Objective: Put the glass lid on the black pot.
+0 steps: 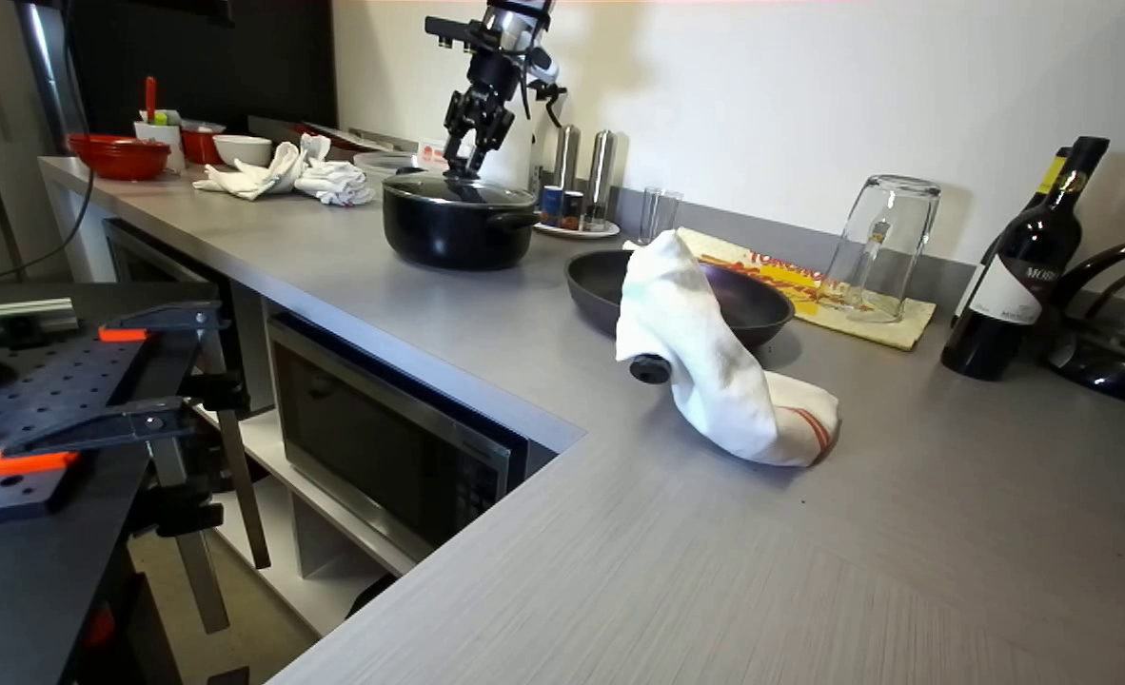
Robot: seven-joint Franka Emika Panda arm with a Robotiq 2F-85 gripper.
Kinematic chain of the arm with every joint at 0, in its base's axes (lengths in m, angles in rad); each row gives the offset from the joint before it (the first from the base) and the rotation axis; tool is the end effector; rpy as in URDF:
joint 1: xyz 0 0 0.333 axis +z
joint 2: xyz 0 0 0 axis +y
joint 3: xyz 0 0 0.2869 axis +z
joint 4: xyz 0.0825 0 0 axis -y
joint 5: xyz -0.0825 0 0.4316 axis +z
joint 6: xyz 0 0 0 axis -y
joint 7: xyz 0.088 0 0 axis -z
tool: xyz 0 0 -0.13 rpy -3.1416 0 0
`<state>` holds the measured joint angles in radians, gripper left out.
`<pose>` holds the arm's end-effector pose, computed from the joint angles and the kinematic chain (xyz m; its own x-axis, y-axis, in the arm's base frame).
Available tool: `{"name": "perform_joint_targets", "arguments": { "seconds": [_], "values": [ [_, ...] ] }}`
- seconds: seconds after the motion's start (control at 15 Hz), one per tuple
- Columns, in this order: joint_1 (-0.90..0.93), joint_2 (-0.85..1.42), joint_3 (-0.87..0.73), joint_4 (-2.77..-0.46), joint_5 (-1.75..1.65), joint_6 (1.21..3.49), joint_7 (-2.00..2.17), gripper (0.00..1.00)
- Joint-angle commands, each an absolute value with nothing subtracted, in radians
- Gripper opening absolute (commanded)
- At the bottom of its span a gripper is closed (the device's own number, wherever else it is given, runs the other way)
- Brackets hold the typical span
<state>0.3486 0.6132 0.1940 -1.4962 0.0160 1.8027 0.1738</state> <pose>0.5972 0.3480 0.2261 0.8911 0.3322 -0.3092 0.3263 -0.9425 -0.0723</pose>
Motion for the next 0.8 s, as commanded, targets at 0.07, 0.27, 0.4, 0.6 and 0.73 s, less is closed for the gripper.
{"name": "perform_joint_targets", "arguments": {
  "seconds": [0.07, 0.27, 0.4, 0.6, 0.73],
  "values": [
    [0.338, 0.619, 0.199, -1.462, 0.037, 1.767, 0.148, 1.00],
    [0.337, 0.618, 0.198, -1.461, 0.037, 1.767, 0.149, 1.00],
    [0.340, 0.616, 0.195, -1.463, 0.033, 1.772, 0.162, 1.00],
    [0.347, 0.615, 0.189, -1.480, 0.019, 1.799, 0.170, 1.00],
    [0.347, 0.615, 0.189, -1.480, 0.019, 1.799, 0.170, 1.00]
  ]
}}
